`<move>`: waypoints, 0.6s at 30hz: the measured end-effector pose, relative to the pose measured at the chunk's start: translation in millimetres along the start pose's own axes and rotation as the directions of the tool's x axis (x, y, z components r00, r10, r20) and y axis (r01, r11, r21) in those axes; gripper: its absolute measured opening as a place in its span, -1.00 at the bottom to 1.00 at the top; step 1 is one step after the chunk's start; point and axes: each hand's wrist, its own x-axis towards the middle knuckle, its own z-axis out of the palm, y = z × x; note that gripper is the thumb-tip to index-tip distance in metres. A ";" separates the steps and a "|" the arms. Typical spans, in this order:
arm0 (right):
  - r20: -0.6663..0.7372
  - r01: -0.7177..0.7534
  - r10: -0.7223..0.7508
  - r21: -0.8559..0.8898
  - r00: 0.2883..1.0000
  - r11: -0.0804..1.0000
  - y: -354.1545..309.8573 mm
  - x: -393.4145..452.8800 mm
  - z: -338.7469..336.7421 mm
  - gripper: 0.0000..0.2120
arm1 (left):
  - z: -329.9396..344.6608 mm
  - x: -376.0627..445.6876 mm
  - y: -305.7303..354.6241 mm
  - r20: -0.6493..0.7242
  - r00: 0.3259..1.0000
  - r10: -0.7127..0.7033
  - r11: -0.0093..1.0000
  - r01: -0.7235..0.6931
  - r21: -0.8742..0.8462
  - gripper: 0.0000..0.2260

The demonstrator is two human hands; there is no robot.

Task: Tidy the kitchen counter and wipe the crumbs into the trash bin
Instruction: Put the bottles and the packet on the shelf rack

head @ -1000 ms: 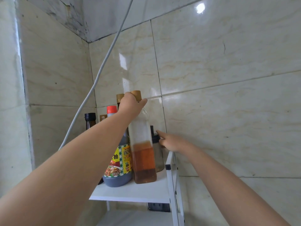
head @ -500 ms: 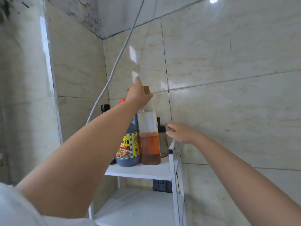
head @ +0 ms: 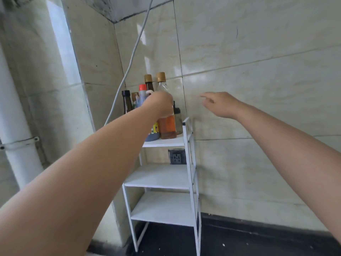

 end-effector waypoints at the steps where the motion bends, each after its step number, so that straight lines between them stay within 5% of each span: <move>1: 0.001 -0.014 0.014 -0.031 1.000 0.999 -2.8 -15.7 -6.2 -0.58 | -1.0 -12.9 6.4 -0.006 1.000 0.014 1.000 -0.014 0.000 -0.69; 11: 0.097 -0.199 0.264 -0.429 0.960 0.881 25.7 -201.9 -79.1 -0.54 | 24.7 -102.4 134.3 0.069 0.975 0.210 0.972 -0.201 -0.122 -0.73; 18: 0.041 -0.424 0.521 -0.529 0.853 0.735 116.7 -349.4 -170.8 -0.57 | 30.6 -159.0 311.2 0.135 0.902 0.410 0.887 -0.361 -0.287 -0.72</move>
